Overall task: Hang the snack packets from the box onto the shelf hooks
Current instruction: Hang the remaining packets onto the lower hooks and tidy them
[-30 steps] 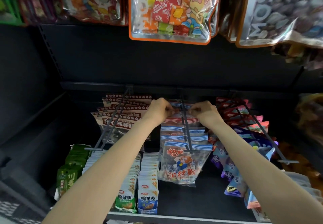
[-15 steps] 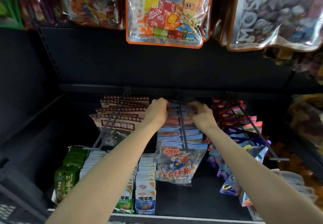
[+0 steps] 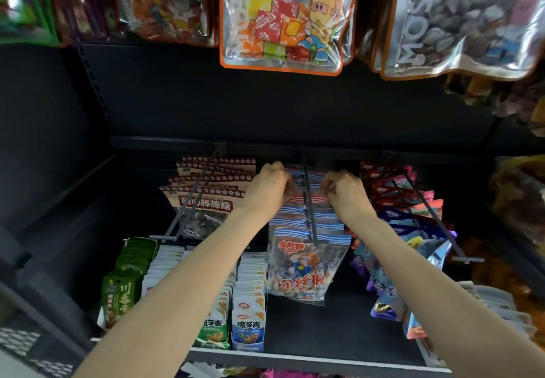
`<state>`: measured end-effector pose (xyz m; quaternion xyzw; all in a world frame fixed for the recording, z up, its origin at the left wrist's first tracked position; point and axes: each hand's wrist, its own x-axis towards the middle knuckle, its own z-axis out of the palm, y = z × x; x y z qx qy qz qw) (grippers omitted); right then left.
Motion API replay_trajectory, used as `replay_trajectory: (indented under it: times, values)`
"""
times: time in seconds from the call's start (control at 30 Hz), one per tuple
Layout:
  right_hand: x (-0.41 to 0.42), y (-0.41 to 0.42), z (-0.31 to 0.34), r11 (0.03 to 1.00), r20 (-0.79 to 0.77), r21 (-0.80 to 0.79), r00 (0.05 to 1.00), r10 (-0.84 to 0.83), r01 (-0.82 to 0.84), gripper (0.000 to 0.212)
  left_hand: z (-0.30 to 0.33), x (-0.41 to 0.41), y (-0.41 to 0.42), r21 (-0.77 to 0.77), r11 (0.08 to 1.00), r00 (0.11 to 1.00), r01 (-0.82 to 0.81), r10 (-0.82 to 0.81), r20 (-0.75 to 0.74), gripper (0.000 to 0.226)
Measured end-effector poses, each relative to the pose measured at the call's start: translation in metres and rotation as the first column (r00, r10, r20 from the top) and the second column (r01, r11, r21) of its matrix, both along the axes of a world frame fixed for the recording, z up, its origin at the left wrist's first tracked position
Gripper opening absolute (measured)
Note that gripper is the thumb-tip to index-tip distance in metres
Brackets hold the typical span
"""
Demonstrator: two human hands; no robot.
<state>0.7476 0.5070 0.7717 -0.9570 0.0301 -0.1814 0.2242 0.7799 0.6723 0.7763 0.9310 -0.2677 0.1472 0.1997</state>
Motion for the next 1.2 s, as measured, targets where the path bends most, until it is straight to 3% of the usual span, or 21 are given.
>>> replay_trajectory:
  times: [0.3, 0.43, 0.63, 0.9, 1.1, 1.2]
  values:
    - [-0.013, 0.006, 0.007, 0.986, -0.026, -0.159, 0.998, 0.053, -0.056, 0.021, -0.003, -0.004, 0.004, 0.004, 0.999, 0.998, 0.050, -0.050, -0.049, 0.026]
    - [-0.015, 0.007, 0.006, 0.990, -0.021, -0.132, 0.999, 0.050, -0.052, 0.021, -0.003, -0.010, 0.005, 0.007, 1.000, 0.997, 0.009, -0.008, -0.074, 0.025]
    - [-0.034, 0.005, -0.001, 0.996, 0.064, 0.043, 0.995, 0.075, -0.078, 0.010, -0.007, -0.036, 0.015, -0.181, 0.981, 0.997, 0.069, -0.064, 0.033, 0.016]
    - [-0.048, 0.006, -0.005, 0.966, 0.032, 0.096, 0.971, 0.239, -0.241, 0.010, -0.015, -0.055, 0.018, -0.181, 0.978, 0.986, 0.103, -0.125, -0.114, 0.018]
    - [-0.066, 0.007, -0.010, 0.960, 0.092, 0.024, 0.957, 0.274, -0.277, 0.024, -0.011, -0.083, 0.019, -0.190, 0.980, 0.997, 0.060, -0.068, -0.035, 0.029]
    - [-0.079, 0.008, -0.013, 0.937, 0.027, -0.027, 0.937, 0.349, -0.349, 0.035, -0.018, -0.097, 0.020, -0.119, 0.990, 0.996, 0.072, -0.076, -0.035, 0.030]
